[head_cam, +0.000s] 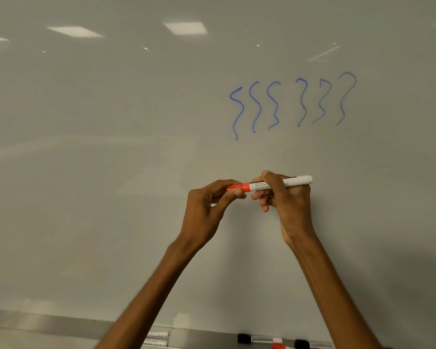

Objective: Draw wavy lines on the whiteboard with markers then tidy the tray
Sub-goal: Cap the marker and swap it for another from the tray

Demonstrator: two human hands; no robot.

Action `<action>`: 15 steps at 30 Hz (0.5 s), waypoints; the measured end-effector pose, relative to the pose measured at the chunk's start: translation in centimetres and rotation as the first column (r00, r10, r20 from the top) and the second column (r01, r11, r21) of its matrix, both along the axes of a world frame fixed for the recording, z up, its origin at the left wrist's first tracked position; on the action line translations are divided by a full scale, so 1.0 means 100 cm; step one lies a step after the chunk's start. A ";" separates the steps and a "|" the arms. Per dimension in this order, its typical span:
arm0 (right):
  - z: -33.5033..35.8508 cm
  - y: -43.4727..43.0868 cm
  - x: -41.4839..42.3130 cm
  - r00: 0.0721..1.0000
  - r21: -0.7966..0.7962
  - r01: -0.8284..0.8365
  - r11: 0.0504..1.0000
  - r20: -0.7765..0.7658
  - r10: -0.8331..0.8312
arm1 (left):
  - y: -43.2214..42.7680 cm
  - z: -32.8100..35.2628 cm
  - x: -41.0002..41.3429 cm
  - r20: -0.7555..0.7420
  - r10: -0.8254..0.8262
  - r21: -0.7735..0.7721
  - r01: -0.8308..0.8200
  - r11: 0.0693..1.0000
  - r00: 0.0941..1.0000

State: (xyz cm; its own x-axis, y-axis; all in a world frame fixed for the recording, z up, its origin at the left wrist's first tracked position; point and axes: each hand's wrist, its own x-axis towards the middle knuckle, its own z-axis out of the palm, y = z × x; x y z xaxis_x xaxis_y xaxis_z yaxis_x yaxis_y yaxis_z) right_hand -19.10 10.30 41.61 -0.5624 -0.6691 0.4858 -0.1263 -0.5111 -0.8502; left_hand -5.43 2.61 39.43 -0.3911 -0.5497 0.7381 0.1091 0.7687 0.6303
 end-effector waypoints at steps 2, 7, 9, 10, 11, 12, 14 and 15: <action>-0.006 0.002 0.000 1.000 0.006 0.025 1.000 0.006 -0.025 | 0.005 -0.008 -0.004 -0.035 -0.032 0.056 0.034 0.998 0.999; -0.021 0.010 0.008 0.997 0.040 -0.006 0.999 0.071 0.003 | 0.016 -0.029 -0.014 -0.142 -0.113 0.169 0.137 0.976 0.983; -0.027 0.013 0.009 0.992 0.032 0.030 0.999 0.118 -0.034 | 0.024 -0.033 -0.018 -0.163 -0.142 0.178 0.170 0.969 0.976; -0.030 0.014 0.009 0.989 0.036 0.050 0.998 0.139 -0.054 | 0.027 -0.034 -0.020 -0.164 -0.155 0.174 0.183 0.968 0.974; -0.033 0.016 0.008 0.985 0.046 0.062 0.997 0.159 -0.068 | 0.029 -0.035 -0.022 -0.158 -0.171 0.169 0.198 0.966 0.972; -0.036 0.019 0.005 0.982 0.057 0.059 0.997 0.177 -0.069 | 0.029 -0.035 -0.023 -0.141 -0.190 0.167 0.212 0.963 0.972; -0.044 0.026 -0.002 0.981 0.100 0.020 0.995 0.192 -0.039 | 0.026 -0.037 -0.025 -0.083 -0.230 0.190 0.242 0.951 0.970; -0.049 0.031 -0.006 0.984 0.139 0.006 0.990 0.177 -0.031 | 0.024 -0.040 -0.027 -0.049 -0.241 0.202 0.246 0.948 0.969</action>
State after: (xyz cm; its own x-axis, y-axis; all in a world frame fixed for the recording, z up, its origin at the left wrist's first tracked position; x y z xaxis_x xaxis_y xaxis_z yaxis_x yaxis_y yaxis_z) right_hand -19.73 13.36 36.71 -0.6447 -0.7111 0.2805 0.0257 -0.3869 -0.9218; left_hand -8.13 5.02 35.48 -0.5158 -0.5801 0.6305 0.2938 0.5715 0.7662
